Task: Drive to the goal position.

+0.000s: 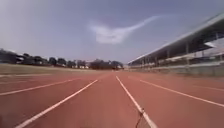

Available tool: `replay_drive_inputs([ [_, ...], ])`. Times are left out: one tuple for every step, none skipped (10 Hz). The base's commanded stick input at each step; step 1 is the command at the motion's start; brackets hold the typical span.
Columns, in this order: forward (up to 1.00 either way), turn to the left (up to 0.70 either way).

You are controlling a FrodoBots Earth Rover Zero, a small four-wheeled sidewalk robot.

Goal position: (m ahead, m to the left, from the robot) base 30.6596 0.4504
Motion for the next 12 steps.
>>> replay_drive_inputs([
  [0.7, 0.0],
  [0.7, 0.0],
  [0.7, 0.0],
  [0.7, 0.0],
  [0.7, 0.0],
  [0.7, 0.0],
  [0.7, 0.0],
  [0.7, 0.0],
  [0.7, 0.0],
  [0.7, 0.0],
  [0.7, 0.0],
  [0.7, 0.0],
])
